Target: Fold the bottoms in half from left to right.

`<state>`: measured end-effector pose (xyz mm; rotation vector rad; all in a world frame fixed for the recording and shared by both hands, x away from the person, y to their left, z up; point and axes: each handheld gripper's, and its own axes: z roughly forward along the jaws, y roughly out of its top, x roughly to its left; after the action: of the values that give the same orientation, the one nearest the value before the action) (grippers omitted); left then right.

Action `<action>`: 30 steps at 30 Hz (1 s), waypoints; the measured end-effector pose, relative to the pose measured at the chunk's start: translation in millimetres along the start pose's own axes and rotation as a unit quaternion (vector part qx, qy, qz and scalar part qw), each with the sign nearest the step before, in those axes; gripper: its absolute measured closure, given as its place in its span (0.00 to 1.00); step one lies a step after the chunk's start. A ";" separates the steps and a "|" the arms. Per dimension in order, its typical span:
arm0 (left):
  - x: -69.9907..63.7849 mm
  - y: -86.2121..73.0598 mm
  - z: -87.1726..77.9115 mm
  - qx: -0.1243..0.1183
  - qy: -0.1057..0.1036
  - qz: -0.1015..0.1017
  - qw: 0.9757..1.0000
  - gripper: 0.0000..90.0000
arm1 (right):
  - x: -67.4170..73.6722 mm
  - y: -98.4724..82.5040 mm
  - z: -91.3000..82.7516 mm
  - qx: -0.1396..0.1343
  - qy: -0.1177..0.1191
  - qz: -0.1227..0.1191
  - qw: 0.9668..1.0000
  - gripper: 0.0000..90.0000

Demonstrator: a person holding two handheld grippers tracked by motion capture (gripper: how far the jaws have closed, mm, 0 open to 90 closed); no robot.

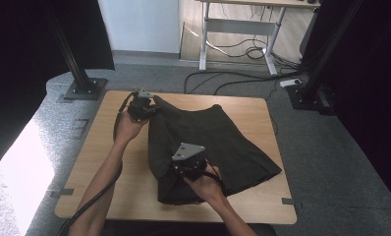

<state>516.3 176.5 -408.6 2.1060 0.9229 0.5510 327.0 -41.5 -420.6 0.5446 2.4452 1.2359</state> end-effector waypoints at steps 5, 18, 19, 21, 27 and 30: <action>-16.5 13.4 13.4 -0.007 0.001 0.013 1.000 0.94 | -20.2 -13.7 -21.9 0.007 -0.032 0.019 0.999 0.92; -57.6 57.3 41.6 -0.041 -0.006 0.044 0.998 0.94 | -53.1 -41.5 -70.1 -0.001 -0.086 0.057 0.995 0.92; -63.6 64.5 44.8 -0.047 -0.009 0.048 0.998 0.94 | -57.0 -43.4 -78.4 -0.003 -0.093 0.060 0.994 0.92; -69.7 71.9 48.7 -0.052 -0.012 0.052 0.997 0.94 | -61.8 -46.1 -88.0 -0.005 -0.103 0.065 0.993 0.92; -90.0 92.4 64.3 -0.063 -0.024 0.067 0.995 0.95 | -75.2 -59.1 -111.3 -0.006 -0.125 0.083 0.989 0.92; -98.8 97.7 73.1 -0.063 -0.029 0.073 0.995 0.95 | -79.0 -65.2 -117.2 -0.004 -0.132 0.089 0.987 0.92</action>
<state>540.6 23.1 -385.8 2.0742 0.6888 0.6034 329.1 -195.4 -397.8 0.8810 2.2063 1.1562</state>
